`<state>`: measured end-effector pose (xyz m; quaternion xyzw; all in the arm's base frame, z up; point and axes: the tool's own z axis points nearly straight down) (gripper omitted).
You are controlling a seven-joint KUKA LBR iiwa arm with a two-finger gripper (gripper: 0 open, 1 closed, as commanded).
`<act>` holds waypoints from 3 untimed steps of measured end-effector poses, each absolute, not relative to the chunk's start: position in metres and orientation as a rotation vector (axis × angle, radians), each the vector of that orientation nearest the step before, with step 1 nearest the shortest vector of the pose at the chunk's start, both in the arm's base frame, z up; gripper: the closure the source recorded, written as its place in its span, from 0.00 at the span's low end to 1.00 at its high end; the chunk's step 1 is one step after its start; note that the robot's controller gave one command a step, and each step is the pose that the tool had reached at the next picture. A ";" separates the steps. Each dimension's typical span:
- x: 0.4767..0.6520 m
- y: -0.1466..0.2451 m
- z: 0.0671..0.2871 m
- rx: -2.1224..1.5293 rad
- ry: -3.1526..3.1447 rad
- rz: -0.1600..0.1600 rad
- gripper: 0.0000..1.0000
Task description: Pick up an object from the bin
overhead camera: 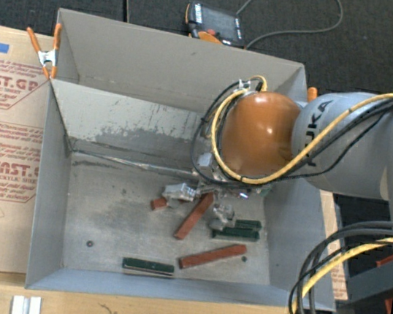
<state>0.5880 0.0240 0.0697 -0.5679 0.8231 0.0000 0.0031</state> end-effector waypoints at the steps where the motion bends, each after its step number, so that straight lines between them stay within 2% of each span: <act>1: 0.589 0.027 0.073 -1.780 2.575 -0.002 1.00; 2: 0.584 -0.048 0.071 -2.126 2.308 -0.003 1.00; 3: 0.586 -0.036 0.215 -2.140 2.290 -0.008 1.00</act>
Offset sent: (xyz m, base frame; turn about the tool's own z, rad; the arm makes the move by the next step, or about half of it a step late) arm 0.0000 0.0000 0.0000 0.0000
